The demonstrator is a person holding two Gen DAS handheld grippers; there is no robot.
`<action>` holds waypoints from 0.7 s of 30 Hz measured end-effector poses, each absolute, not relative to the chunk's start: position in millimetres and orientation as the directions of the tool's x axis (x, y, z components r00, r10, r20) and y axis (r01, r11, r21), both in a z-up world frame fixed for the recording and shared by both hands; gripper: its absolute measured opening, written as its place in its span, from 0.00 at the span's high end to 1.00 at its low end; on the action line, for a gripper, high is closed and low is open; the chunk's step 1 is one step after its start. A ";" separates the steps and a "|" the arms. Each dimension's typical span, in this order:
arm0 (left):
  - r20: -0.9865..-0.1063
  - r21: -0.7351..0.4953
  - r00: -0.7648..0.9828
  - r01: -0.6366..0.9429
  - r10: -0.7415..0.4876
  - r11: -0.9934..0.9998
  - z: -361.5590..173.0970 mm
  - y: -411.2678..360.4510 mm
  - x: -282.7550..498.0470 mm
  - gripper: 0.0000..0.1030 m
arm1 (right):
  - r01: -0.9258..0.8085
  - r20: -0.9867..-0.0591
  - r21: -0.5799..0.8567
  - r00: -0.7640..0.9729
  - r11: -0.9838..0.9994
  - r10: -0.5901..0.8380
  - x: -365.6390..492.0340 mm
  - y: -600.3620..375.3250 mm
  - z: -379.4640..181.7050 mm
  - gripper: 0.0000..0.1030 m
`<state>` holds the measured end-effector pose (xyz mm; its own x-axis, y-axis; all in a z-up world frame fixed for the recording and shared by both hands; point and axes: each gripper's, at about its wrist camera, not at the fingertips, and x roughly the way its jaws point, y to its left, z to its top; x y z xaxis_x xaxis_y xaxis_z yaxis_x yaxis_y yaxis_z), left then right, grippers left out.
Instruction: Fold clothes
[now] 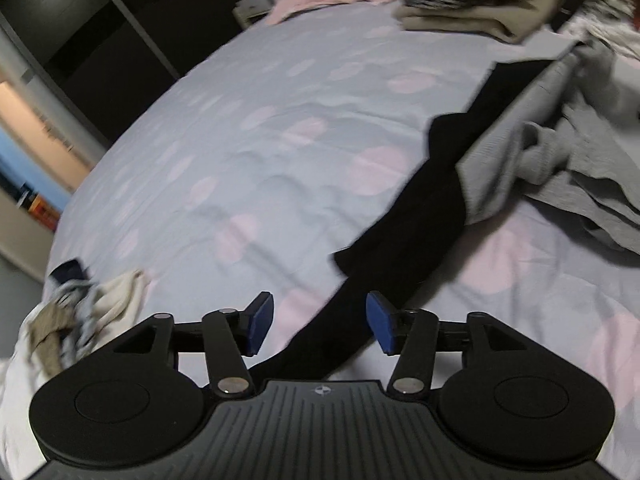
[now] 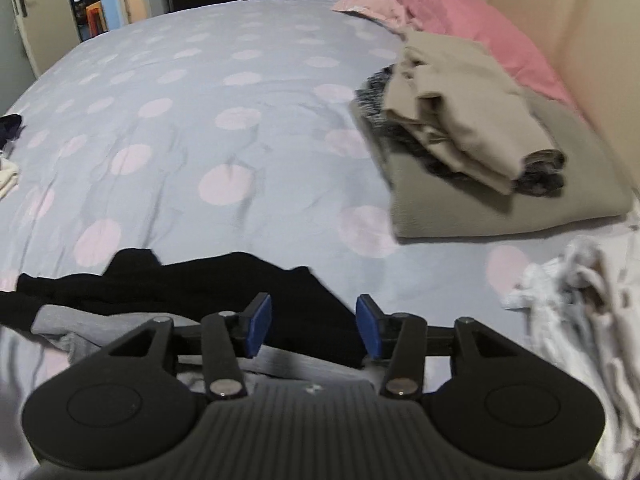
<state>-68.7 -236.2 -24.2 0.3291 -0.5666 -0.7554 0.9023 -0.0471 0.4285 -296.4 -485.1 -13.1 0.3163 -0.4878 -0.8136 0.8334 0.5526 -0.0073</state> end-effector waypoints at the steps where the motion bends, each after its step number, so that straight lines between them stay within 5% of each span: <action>1: -0.761 0.433 0.325 0.899 -0.562 -0.066 -29.1 -239.2 -72.4 0.51 | 0.827 -0.814 -0.001 0.326 0.563 -0.480 -292.5 -485.7 -15.3 0.51; 14: -0.776 0.471 0.343 0.873 -0.530 -0.125 -63.2 -259.6 -79.7 0.56 | 0.654 -0.837 0.046 0.437 0.755 -0.328 -225.1 -473.2 -42.4 0.51; 17: -0.774 0.486 0.358 0.864 -0.523 -0.129 -68.3 -261.8 -80.4 0.56 | 0.599 -0.855 0.029 0.430 0.800 -0.291 -205.9 -468.8 -51.1 0.42; 21: -0.773 0.489 0.361 0.863 -0.522 -0.127 -71.3 -263.8 -82.3 0.73 | 0.569 -0.875 -0.062 0.363 0.820 -0.319 -190.2 -464.8 -70.2 0.52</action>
<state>-82.3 -263.8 -71.3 0.3608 -0.5224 -0.7726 0.8630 -0.1270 0.4889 -190.2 -464.8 -70.2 0.3635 -0.3186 -0.8754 0.5695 0.8197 -0.0619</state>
